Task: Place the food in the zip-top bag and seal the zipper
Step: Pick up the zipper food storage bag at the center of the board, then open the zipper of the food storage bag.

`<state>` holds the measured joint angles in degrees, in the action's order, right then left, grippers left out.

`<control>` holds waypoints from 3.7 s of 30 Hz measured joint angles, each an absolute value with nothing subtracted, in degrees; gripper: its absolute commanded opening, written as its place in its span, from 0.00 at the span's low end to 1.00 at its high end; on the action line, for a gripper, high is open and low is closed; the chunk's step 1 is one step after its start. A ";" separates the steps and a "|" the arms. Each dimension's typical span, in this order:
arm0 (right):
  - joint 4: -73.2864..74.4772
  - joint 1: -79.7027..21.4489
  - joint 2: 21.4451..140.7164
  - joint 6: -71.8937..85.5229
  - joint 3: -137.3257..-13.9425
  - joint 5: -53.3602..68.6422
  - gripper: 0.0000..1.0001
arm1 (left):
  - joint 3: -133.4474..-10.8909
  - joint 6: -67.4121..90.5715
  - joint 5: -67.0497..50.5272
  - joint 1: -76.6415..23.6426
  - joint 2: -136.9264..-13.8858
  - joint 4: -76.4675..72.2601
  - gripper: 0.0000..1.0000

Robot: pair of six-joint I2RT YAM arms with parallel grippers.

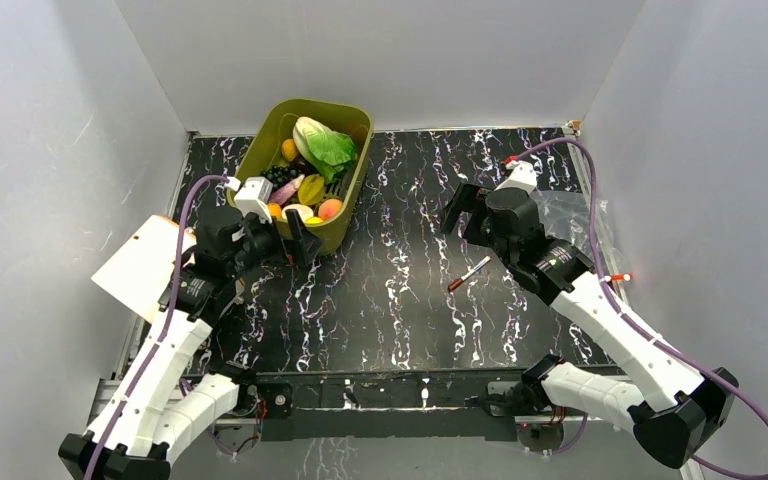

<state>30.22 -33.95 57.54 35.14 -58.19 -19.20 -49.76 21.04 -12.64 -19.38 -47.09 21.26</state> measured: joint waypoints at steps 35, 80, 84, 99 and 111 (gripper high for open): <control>36.16 -23.11 75.09 44.73 -59.59 -36.47 0.62 | -44.86 18.17 -12.93 -19.38 -46.39 18.83 0.98; 40.34 -16.67 106.24 19.73 -81.28 -63.02 0.00 | -44.86 18.85 -11.88 -19.49 -42.85 20.95 0.98; 43.11 -21.08 102.43 19.35 -86.15 -61.87 0.00 | -43.62 20.18 -15.68 -19.53 -40.07 19.59 0.98; 51.35 -41.74 83.55 25.76 -91.57 -42.02 0.00 | -45.34 21.80 -18.90 -19.90 -46.44 21.02 0.93; 23.29 -42.74 65.63 56.45 -63.64 0.69 0.00 | -43.03 6.85 -19.16 -46.24 -54.00 5.04 0.72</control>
<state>23.29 -42.74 65.63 56.45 -63.64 0.69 -43.03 6.85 -19.16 -46.24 -54.00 5.04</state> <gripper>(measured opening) 0.009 0.725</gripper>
